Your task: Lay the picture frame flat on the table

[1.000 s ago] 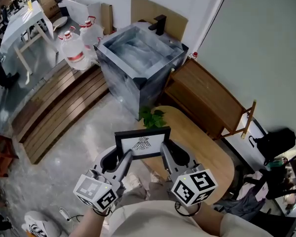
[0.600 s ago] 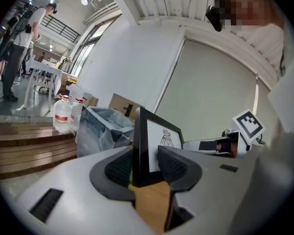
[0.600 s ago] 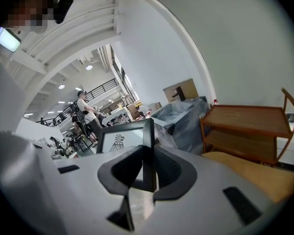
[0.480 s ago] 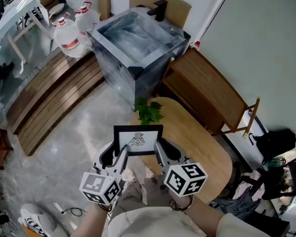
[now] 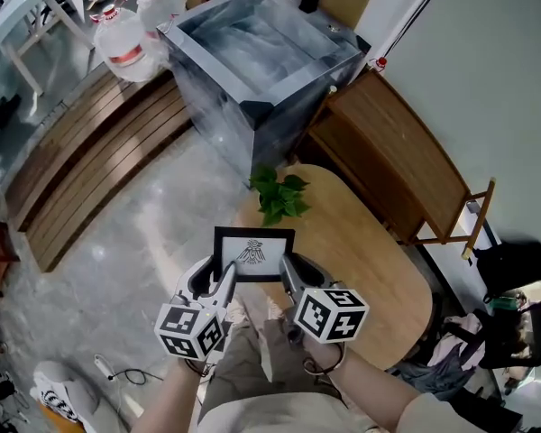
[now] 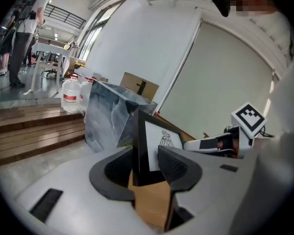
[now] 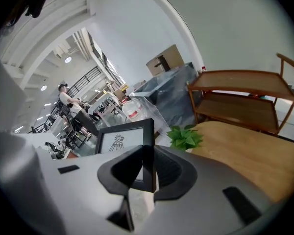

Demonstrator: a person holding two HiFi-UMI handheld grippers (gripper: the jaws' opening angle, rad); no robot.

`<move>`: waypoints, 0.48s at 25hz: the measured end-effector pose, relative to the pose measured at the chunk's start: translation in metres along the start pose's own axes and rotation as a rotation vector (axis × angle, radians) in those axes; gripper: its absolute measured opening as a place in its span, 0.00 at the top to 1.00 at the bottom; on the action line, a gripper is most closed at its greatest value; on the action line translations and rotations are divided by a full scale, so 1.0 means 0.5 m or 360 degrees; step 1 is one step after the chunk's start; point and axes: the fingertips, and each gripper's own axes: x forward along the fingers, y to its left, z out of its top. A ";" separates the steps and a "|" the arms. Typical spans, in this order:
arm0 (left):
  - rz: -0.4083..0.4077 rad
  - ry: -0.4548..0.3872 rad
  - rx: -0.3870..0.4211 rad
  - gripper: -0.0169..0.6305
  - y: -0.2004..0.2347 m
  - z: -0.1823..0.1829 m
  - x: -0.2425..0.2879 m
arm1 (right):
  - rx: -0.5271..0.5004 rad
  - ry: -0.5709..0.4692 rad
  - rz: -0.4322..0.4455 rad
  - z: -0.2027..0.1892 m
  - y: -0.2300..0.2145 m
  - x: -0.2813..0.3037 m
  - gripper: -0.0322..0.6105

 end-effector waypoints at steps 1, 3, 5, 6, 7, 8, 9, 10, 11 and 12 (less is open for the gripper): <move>0.0002 0.0023 -0.0009 0.76 0.011 -0.019 0.013 | 0.0023 0.0026 -0.0013 -0.016 -0.014 0.017 0.87; 0.0003 0.0070 -0.0029 0.76 0.033 -0.059 0.043 | 0.0053 0.0070 -0.0040 -0.047 -0.044 0.049 0.87; 0.0001 0.0115 -0.0053 0.76 0.054 -0.099 0.076 | 0.0066 0.0106 -0.0070 -0.077 -0.077 0.083 0.87; 0.0000 0.0137 -0.0065 0.76 0.064 -0.120 0.092 | 0.0073 0.0125 -0.0086 -0.093 -0.094 0.100 0.87; -0.0001 0.0158 -0.0074 0.76 0.073 -0.141 0.107 | 0.0083 0.0145 -0.0100 -0.109 -0.110 0.115 0.87; -0.0004 0.0179 -0.0083 0.76 0.081 -0.162 0.120 | 0.0095 0.0166 -0.0114 -0.125 -0.126 0.128 0.87; -0.0009 0.0200 -0.0093 0.76 0.088 -0.182 0.132 | 0.0106 0.0187 -0.0126 -0.141 -0.140 0.140 0.87; -0.0013 0.0219 -0.0105 0.76 0.097 -0.202 0.145 | 0.0114 0.0206 -0.0138 -0.156 -0.154 0.152 0.87; -0.0016 0.0237 -0.0115 0.76 0.106 -0.220 0.158 | 0.0116 0.0222 -0.0148 -0.169 -0.167 0.167 0.87; -0.0016 0.0251 -0.0124 0.76 0.117 -0.236 0.173 | 0.0113 0.0235 -0.0156 -0.181 -0.180 0.183 0.87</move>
